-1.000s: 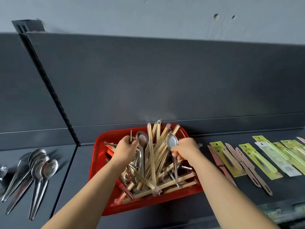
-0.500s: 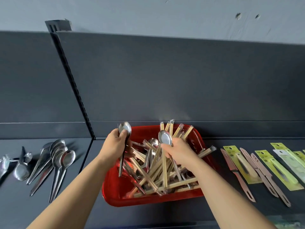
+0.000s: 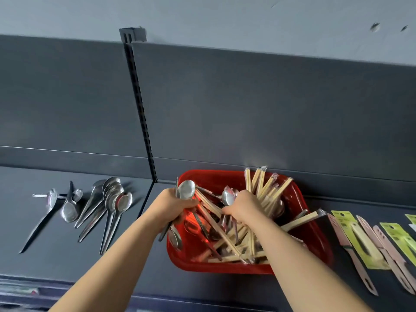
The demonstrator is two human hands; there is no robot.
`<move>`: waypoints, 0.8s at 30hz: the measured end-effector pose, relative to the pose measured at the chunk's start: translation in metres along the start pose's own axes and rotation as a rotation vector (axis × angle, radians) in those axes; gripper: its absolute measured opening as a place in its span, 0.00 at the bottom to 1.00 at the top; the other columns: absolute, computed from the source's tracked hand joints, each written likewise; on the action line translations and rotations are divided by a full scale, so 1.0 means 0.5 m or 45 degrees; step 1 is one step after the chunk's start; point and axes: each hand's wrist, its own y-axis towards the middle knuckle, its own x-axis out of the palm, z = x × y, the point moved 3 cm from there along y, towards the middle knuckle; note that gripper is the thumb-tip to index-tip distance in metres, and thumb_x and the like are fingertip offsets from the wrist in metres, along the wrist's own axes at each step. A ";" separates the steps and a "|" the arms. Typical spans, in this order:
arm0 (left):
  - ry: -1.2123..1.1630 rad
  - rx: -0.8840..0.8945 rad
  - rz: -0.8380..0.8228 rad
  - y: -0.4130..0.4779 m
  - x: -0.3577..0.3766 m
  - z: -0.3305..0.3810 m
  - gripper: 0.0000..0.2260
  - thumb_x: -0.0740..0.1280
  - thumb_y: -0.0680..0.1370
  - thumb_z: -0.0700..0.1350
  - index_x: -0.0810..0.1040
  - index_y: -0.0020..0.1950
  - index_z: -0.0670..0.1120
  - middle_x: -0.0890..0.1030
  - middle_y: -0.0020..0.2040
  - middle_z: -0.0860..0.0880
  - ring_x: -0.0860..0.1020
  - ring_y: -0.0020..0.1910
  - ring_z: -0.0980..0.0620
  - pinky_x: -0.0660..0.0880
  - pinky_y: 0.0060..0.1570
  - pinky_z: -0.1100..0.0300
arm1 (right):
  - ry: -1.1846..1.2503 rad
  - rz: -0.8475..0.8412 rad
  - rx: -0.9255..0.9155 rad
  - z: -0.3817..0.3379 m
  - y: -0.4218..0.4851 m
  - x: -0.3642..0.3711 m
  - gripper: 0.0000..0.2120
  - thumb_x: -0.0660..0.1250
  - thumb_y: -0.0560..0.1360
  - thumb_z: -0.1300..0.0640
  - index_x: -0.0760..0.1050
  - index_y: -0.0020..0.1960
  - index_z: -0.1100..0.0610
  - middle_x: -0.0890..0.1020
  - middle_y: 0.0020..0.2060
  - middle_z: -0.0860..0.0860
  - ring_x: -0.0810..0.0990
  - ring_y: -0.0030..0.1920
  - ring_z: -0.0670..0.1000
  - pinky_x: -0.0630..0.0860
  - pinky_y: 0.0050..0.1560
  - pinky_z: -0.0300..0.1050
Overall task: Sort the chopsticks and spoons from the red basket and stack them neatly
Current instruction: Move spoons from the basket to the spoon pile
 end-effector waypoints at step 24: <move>-0.549 0.276 0.078 0.014 -0.024 0.106 0.10 0.58 0.83 0.40 0.73 0.44 0.37 0.76 0.26 0.51 0.69 0.20 0.54 0.68 0.21 0.64 | 1.114 0.636 -0.540 -0.089 -0.047 -0.223 0.11 0.72 0.70 0.44 0.80 0.32 0.47 0.78 0.23 0.46 0.75 0.24 0.42 0.71 0.29 0.41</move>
